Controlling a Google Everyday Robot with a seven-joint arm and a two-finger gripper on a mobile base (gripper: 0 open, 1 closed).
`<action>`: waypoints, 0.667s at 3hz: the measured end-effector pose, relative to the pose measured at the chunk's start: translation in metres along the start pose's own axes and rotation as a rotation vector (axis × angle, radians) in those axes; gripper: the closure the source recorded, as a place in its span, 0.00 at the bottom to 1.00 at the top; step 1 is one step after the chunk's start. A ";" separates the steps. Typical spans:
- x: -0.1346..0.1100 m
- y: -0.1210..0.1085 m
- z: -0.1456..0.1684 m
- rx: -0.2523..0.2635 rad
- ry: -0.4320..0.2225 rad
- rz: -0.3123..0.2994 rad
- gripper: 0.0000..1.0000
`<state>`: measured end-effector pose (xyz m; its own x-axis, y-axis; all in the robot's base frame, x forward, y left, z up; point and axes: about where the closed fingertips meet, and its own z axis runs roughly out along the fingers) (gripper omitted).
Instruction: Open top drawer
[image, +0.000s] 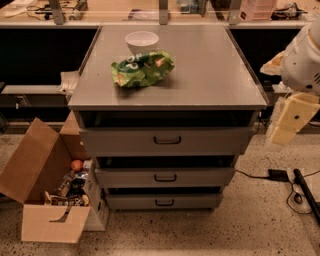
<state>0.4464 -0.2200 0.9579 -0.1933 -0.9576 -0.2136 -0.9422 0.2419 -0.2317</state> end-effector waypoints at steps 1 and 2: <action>0.008 0.003 0.044 -0.038 -0.022 -0.067 0.00; 0.015 0.014 0.096 -0.070 -0.046 -0.148 0.00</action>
Offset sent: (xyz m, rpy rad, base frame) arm 0.0136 0.0056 -0.1605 0.0248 0.0455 0.2713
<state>0.4568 -0.2163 0.8607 -0.0395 -0.9734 -0.2258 -0.9766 0.0854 -0.1973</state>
